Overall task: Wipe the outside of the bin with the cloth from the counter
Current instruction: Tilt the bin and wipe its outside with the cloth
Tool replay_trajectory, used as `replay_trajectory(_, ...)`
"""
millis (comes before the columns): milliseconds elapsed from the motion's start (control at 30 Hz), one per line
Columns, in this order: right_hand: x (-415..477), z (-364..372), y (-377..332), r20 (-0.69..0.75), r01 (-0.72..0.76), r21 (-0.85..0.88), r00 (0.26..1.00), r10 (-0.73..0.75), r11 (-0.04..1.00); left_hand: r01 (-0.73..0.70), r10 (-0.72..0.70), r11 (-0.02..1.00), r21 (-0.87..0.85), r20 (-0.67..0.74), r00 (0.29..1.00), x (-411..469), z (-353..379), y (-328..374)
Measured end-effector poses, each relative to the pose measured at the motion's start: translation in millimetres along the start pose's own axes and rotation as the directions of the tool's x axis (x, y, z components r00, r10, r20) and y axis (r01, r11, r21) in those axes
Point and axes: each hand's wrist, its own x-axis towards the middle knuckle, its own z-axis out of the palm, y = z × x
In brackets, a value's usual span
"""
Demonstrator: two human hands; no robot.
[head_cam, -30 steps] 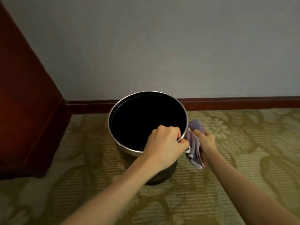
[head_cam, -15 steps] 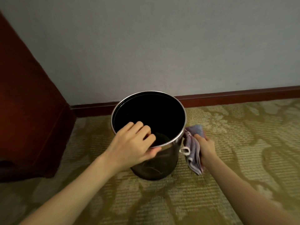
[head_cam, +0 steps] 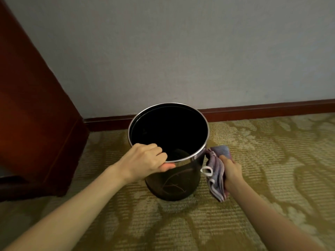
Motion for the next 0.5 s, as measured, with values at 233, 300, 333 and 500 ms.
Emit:
replay_trajectory(233,-6.8,11.0,-3.2,-0.006,0.014,0.068,1.000,-0.013,0.998,0.309,-0.322,0.939,-0.148,-0.073,0.944,1.8,-11.8,10.8)
replay_trajectory(300,-9.1,18.5,-5.0,-0.001,0.019,0.087,1.000,-0.019,0.996,0.416,-0.438,0.887,-0.201,-0.079,0.896,-2.3,-20.3,4.2)
replay_trajectory(333,-10.7,22.8,-5.7,0.007,0.021,0.091,1.000,-0.022,0.996,0.473,-0.500,0.852,-0.225,-0.078,0.862,-4.7,-24.6,-0.2)
replay_trajectory(500,-22.9,49.2,-8.5,0.063,0.051,0.065,0.997,-0.055,0.997,0.684,-0.733,0.668,-0.293,-0.097,0.674,-15.5,-42.2,-29.1)
